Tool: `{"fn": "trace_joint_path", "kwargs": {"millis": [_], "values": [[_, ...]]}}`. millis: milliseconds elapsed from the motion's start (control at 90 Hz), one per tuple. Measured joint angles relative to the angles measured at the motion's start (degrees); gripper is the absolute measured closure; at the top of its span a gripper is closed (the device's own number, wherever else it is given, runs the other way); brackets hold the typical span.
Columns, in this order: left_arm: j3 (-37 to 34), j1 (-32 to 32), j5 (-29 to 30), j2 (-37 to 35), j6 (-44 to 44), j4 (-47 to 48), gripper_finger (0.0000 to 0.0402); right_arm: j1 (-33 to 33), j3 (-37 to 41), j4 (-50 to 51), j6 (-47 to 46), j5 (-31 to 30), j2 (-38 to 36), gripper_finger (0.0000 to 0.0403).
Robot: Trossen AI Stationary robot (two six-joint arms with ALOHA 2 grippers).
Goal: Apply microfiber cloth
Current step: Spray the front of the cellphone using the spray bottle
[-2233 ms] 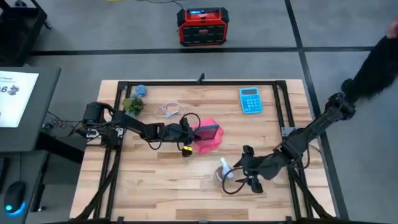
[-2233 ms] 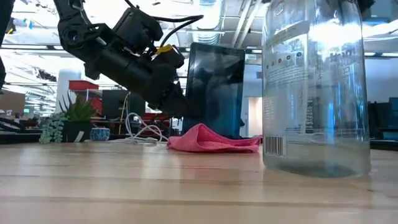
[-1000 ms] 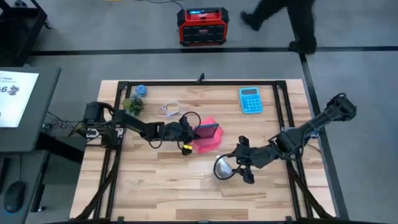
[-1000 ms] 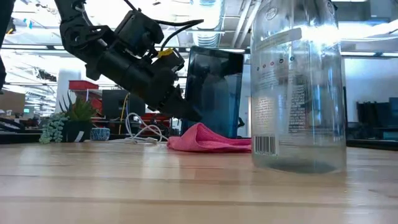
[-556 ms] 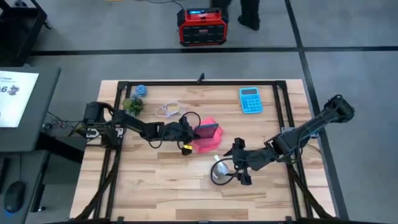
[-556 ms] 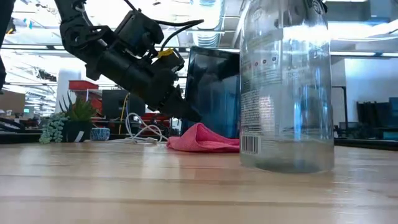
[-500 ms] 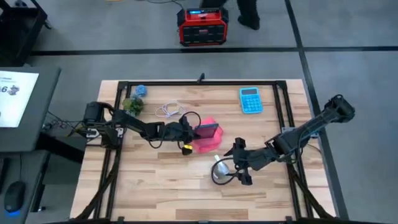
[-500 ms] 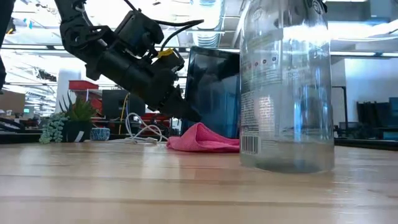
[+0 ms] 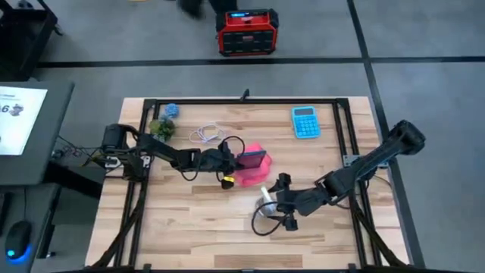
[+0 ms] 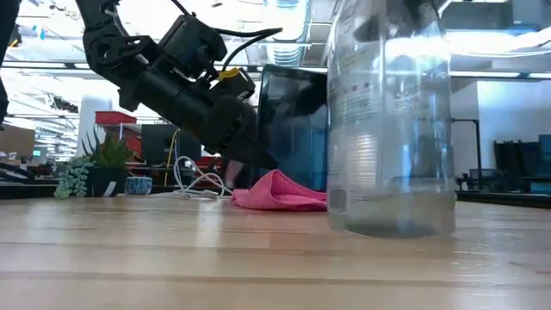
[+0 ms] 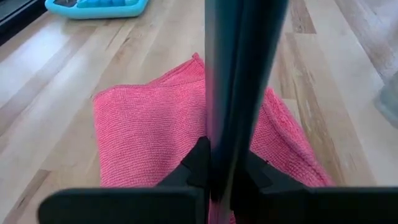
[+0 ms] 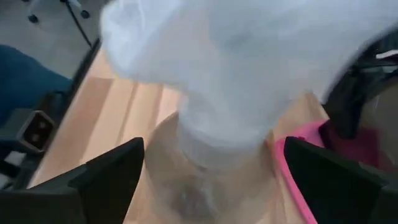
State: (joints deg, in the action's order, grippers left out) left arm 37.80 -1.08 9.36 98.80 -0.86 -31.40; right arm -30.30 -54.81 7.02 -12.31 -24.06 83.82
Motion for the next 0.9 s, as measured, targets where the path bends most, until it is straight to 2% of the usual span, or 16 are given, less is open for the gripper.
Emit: {"fn": "trace_joint_path", "kwargs": {"millis": [389,589,722,900], "values": [[0.00,0.00,0.00,0.00,0.17,0.00,0.0389,0.81,0.00,-0.22,2.17,-8.66,-3.88,0.0028],[-0.04,-0.14,-0.02,-0.72,-2.78,0.13,0.0389,1.58,0.00,-2.07,3.82,-8.90,-3.92,0.0028],[-0.04,-0.69,0.00,-4.27,-5.62,-0.06,0.0389,2.24,0.00,-2.88,3.79,-8.69,-3.92,0.0029],[-0.04,-1.80,-0.12,-12.59,-7.01,3.04,0.0389,2.45,0.00,-3.38,3.35,-7.60,-3.90,0.0029]]}}
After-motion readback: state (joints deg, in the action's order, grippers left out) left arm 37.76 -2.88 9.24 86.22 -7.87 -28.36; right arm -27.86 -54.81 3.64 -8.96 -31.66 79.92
